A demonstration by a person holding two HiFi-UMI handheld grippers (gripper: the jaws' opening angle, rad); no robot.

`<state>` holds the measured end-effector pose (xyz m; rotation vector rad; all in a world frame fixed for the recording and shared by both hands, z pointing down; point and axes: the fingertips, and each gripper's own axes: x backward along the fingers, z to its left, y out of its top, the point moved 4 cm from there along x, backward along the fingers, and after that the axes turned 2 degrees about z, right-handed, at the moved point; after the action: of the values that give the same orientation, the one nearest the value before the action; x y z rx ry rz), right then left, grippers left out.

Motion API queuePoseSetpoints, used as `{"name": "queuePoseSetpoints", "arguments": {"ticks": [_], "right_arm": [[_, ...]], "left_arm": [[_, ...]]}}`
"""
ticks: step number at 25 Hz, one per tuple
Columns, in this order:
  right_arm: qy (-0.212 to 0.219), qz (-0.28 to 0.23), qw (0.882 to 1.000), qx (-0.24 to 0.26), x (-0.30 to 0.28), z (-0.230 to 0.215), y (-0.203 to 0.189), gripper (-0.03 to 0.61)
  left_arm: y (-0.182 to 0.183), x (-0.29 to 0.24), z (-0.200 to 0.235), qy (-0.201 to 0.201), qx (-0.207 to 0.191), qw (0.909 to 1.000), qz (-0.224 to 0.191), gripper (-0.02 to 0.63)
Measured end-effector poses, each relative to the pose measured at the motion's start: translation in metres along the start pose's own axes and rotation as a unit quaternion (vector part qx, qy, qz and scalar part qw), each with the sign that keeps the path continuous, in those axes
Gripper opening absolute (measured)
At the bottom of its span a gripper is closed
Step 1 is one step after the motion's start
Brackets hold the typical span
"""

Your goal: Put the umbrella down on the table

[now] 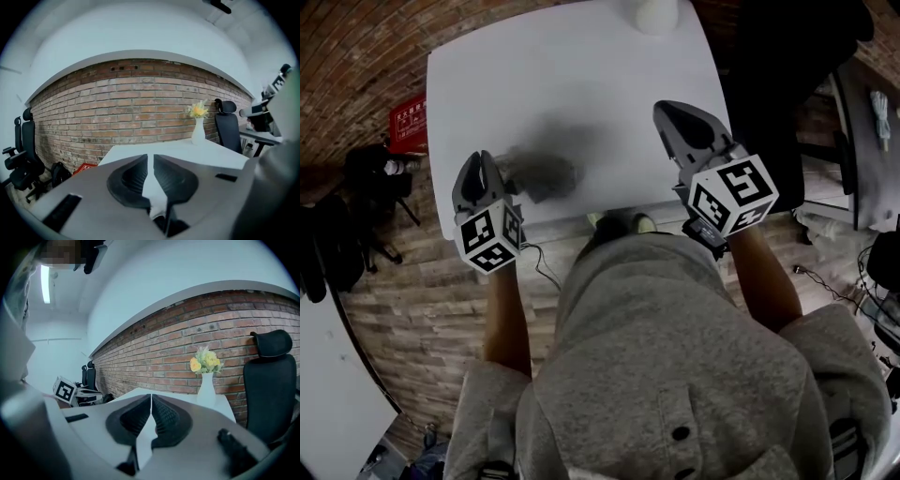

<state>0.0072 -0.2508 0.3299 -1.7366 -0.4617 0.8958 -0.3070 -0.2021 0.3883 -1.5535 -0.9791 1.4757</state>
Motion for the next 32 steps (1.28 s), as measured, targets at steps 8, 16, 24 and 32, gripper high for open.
{"name": "queuePoseSetpoints", "arguments": {"ticks": [8, 16, 24, 32], "right_arm": [[0.005, -0.012, 1.0, 0.006, 0.049, -0.008, 0.002, 0.025], [0.006, -0.002, 1.0, 0.009, 0.095, -0.023, -0.013, 0.025], [0.022, -0.016, 1.0, 0.003, 0.127, -0.03, -0.021, 0.025], [0.038, -0.02, 0.999, 0.002, 0.152, -0.039, -0.038, 0.025]], "left_arm": [[0.045, 0.054, -0.08, -0.031, -0.006, 0.9992, -0.026, 0.014], [0.053, 0.093, -0.143, -0.047, -0.003, 0.9984, -0.032, 0.015], [0.053, 0.12, -0.186, -0.053, 0.004, 0.9979, -0.036, 0.015], [0.044, 0.141, -0.217, -0.047, 0.017, 0.9978, -0.043, 0.015]]}}
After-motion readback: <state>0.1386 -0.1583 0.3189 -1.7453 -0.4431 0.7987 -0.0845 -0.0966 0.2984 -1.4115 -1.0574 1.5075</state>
